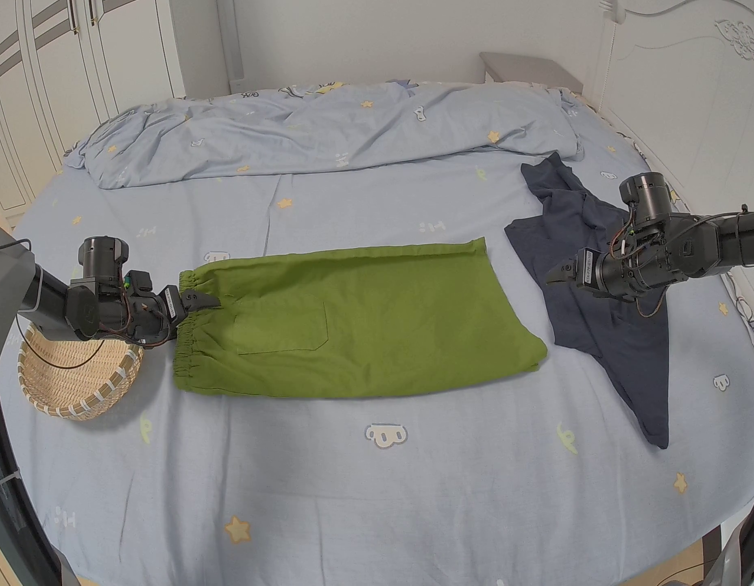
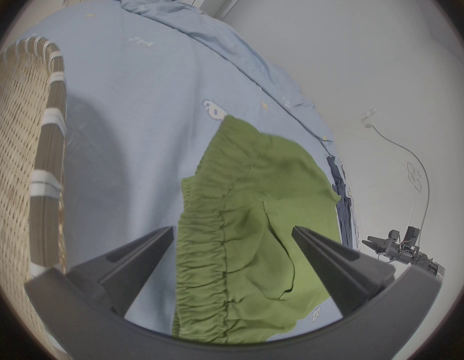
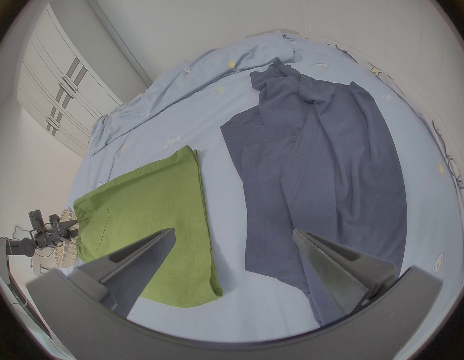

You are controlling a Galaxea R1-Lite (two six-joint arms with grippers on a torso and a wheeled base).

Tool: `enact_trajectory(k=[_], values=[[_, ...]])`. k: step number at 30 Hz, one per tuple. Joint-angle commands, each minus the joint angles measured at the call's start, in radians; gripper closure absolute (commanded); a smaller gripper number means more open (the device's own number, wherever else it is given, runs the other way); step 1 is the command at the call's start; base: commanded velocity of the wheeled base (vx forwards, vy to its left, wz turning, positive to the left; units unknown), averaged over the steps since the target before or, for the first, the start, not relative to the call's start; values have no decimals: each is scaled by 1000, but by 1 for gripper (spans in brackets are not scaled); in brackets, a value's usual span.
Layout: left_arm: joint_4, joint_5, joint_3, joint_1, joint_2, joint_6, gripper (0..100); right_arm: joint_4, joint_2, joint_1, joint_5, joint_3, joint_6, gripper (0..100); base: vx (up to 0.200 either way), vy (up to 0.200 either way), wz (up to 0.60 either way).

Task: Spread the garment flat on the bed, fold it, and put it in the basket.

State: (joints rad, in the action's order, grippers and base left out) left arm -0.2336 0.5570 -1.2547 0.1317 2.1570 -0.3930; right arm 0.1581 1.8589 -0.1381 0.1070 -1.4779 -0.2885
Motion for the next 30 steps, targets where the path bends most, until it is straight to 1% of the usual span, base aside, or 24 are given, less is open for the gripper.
enact_trajectory(k=[1,25,26,30], values=[[0,0,-3,2,18,-1,0,0,0,-5,-1,1,0,0,0,0,0],[2,7,-3,-27,38,-14,0,-20,20,-9,-3,1,0,0,0,0,0],[4,6,-3,-29,37,-15,100,-20,20,-9,-3,1,0,0,0,0,0],[2,3,-3,-27,30,-7,100,-20,20,-9,-3,2,0,0,0,0,0]])
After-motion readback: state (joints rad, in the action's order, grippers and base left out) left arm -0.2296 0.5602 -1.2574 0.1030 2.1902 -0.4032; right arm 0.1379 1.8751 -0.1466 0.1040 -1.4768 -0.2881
